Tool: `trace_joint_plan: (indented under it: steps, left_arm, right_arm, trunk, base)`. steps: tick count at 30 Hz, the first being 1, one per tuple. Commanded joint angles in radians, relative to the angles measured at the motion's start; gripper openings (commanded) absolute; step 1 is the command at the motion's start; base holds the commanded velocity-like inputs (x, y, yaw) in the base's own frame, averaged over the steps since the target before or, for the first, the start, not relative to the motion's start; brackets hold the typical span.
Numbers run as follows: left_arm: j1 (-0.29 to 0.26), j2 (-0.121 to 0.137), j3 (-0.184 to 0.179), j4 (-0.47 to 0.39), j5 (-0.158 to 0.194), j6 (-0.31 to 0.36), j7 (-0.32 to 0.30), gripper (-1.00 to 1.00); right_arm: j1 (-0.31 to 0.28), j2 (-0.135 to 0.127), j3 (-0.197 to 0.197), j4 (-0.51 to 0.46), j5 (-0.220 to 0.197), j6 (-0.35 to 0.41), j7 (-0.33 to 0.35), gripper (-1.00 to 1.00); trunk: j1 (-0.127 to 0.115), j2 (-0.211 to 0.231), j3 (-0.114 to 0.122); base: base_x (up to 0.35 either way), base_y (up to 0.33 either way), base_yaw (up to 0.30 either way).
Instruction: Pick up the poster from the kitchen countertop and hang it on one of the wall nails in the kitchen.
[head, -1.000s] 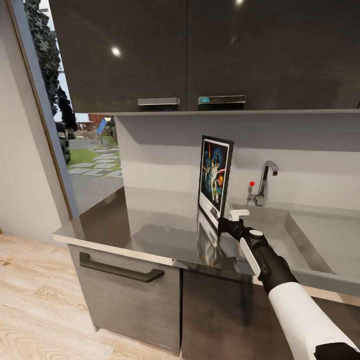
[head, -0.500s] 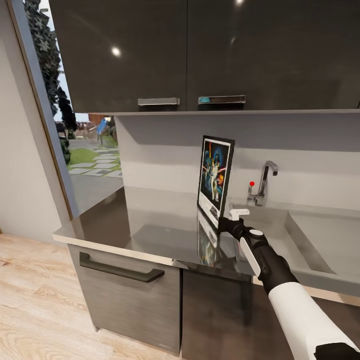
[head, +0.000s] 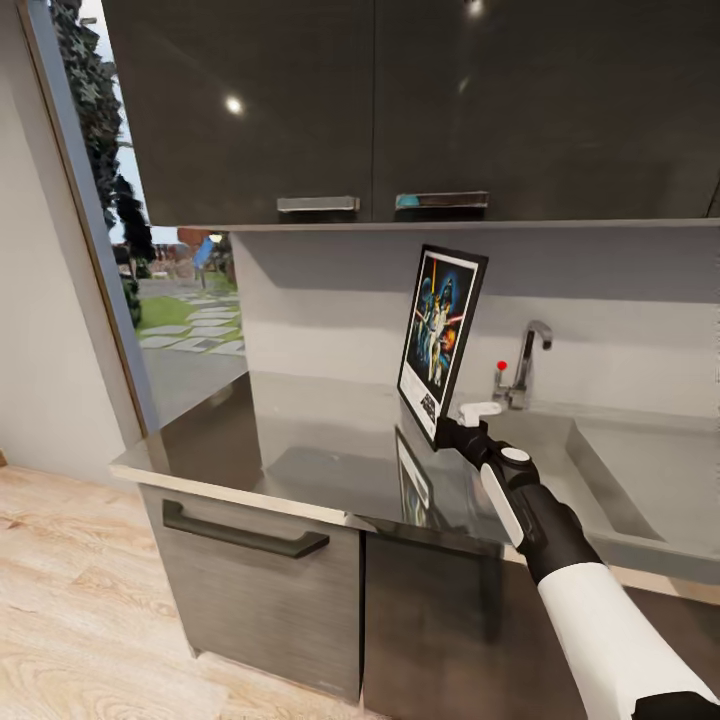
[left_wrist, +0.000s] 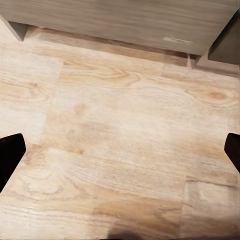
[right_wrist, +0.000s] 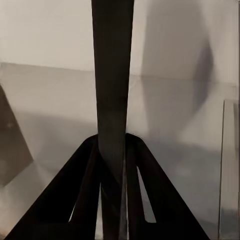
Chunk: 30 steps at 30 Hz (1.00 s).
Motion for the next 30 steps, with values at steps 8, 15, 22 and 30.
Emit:
trace_joint_plan:
  steps: [8,15,22,30]
  left_arm:
    - [0.0,0.0,0.001,0.0,-0.005,-0.002,-0.001,1.0]
    - [0.0,0.0,0.001,0.0,-0.004,-0.002,-0.001,1.0]
    - [0.0,0.0,0.001,0.0,-0.005,-0.002,-0.001,1.0]
    - [0.0,0.0,0.001,0.0,-0.005,-0.002,-0.001,1.0]
  right_arm:
    - [0.0,-0.001,0.002,-0.005,-0.012,0.017,0.0,-1.0]
    - [0.007,0.003,0.007,-0.085,-0.012,0.04,0.0,-1.0]
    - [0.007,0.007,0.009,-0.1,-0.012,0.043,0.0,-1.0]
    - [0.007,0.008,0.009,-0.095,-0.012,0.042,0.0,-1.0]
  trunk:
    - [0.0,-0.001,-0.001]
    - [0.0,-0.001,-0.001]
    - [0.0,-0.001,0.001]
    - [0.0,-0.001,0.005]
  base:
    - [-0.305,0.0,0.0]
    - [-0.145,0.0,0.0]
    - [-0.012,0.0,0.145]
    - [-0.001,0.161,0.267]
